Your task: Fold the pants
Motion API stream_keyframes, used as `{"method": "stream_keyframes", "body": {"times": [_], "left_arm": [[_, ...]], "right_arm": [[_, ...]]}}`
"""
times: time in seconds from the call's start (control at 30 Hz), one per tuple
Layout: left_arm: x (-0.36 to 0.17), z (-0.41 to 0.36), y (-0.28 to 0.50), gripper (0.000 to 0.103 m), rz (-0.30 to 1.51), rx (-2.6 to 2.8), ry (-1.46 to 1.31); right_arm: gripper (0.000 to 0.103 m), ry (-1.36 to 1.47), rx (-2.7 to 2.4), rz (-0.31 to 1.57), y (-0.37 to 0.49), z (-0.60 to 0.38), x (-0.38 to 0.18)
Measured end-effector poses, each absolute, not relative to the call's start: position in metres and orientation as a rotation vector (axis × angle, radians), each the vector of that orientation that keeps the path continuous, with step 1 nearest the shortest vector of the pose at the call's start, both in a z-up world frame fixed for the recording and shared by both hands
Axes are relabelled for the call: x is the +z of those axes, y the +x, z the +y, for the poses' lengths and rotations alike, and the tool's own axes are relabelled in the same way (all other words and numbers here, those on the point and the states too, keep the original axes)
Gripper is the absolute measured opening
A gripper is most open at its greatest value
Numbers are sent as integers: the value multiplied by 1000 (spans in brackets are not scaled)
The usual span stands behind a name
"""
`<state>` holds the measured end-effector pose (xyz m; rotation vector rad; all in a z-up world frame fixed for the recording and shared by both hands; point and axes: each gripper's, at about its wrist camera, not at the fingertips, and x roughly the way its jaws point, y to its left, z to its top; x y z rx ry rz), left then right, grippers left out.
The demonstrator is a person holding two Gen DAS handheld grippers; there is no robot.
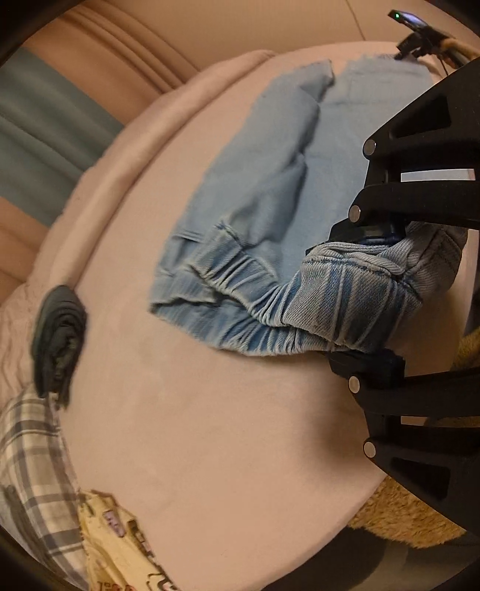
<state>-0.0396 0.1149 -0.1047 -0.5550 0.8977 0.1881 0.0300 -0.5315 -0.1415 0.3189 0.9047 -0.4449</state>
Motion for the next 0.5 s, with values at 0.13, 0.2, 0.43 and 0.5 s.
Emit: {"method": "stream_keyframes", "body": {"times": [0.13,0.2,0.43,0.5], "left_arm": [[-75,125,-50,40,826,165,-576],[-66,135,-58,40,811,177,-573],[-128,140,-42,42,1002,246,-519],[-136,136,-41,43,1008,252,-467]], "right_arm": [[11,325,-386,834,30,-530,-118],[11,338,-361,771,21,-529,-99],[11,338,-391,812,14,-527,-110],[11,344,-414,895,18,-535,-135]]}}
